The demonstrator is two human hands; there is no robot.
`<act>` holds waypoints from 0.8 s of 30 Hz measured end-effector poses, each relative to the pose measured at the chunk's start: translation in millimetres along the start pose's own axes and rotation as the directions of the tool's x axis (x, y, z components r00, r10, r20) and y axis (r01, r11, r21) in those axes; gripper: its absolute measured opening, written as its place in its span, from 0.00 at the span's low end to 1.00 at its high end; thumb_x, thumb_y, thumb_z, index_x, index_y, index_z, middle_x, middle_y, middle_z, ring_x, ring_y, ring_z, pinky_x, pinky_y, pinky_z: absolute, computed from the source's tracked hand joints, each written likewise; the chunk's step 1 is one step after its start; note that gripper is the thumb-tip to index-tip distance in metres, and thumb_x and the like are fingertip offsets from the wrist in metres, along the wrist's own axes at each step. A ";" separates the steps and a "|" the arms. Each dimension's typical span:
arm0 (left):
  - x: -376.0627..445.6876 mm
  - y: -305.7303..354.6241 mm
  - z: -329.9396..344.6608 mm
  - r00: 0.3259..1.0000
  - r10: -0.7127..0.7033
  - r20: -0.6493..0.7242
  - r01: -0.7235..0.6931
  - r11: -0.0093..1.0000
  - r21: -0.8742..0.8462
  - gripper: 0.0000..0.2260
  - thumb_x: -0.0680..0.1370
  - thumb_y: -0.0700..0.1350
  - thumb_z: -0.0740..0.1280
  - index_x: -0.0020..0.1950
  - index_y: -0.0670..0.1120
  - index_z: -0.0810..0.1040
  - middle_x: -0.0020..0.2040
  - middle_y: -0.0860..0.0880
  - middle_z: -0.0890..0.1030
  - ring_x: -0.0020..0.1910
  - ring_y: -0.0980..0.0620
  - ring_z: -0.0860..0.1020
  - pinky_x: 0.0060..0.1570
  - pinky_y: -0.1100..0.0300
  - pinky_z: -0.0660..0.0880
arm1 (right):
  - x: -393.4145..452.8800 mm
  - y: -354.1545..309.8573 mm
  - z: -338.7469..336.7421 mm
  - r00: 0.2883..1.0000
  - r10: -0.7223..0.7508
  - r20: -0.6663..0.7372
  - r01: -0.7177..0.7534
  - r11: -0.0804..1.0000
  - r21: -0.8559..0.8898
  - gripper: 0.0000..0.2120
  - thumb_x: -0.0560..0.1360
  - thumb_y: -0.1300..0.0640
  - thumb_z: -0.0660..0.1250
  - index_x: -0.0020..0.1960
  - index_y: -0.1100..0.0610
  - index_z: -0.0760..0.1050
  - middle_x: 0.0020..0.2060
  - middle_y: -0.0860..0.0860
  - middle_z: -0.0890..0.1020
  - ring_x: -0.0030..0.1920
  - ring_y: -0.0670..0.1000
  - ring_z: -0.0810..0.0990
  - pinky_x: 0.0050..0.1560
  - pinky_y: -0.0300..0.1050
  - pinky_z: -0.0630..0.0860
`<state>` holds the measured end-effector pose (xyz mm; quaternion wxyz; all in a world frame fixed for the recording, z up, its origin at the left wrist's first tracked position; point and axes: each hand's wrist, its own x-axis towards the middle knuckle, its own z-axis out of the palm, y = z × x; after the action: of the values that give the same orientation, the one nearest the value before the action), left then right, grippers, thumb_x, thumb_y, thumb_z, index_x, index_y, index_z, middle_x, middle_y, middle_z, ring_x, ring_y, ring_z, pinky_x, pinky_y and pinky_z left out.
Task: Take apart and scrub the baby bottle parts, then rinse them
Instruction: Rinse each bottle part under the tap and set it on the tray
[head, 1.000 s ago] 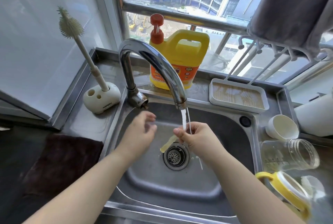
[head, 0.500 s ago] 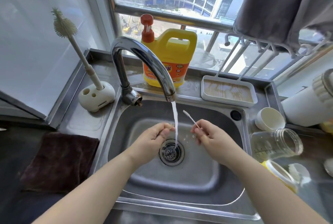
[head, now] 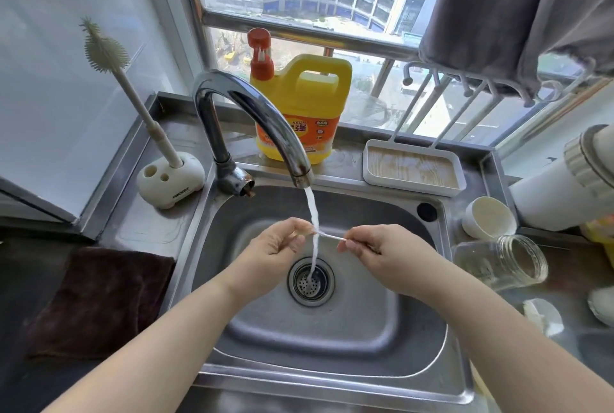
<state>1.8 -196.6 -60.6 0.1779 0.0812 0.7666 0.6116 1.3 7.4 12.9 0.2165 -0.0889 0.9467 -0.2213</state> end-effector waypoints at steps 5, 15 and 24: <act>2.4 1.7 -0.3 0.997 0.080 0.004 -0.078 0.963 0.259 0.09 0.72 0.62 0.57 0.49 0.68 0.73 0.39 0.55 0.76 0.41 0.59 0.73 0.52 0.52 0.70 | 9.3 -7.0 -6.4 0.997 -0.015 0.072 0.021 0.997 -0.076 0.11 0.79 0.50 0.58 0.50 0.48 0.79 0.29 0.43 0.71 0.32 0.44 0.70 0.37 0.42 0.69; 5.7 11.2 2.3 1.000 -0.023 0.013 0.020 0.984 0.177 0.11 0.81 0.44 0.60 0.40 0.48 0.75 0.31 0.59 0.74 0.31 0.64 0.71 0.35 0.70 0.65 | 21.9 -14.1 -1.6 0.981 -0.145 -0.127 0.112 0.966 -0.234 0.06 0.78 0.52 0.60 0.48 0.50 0.75 0.46 0.46 0.79 0.49 0.52 0.76 0.44 0.44 0.69; 7.3 16.8 5.0 0.993 -0.117 -0.016 0.118 0.991 0.063 0.05 0.78 0.41 0.65 0.46 0.47 0.80 0.40 0.55 0.81 0.38 0.66 0.76 0.45 0.71 0.72 | 23.9 -10.0 -0.9 0.971 -0.184 -0.152 0.161 0.975 -0.156 0.02 0.75 0.57 0.65 0.45 0.54 0.76 0.42 0.46 0.78 0.45 0.51 0.76 0.45 0.47 0.73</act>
<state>-4.6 -185.6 -46.6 0.2060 0.0378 0.7902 0.5760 -19.7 -7.4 9.4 0.1102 -0.1676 0.9635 -0.1775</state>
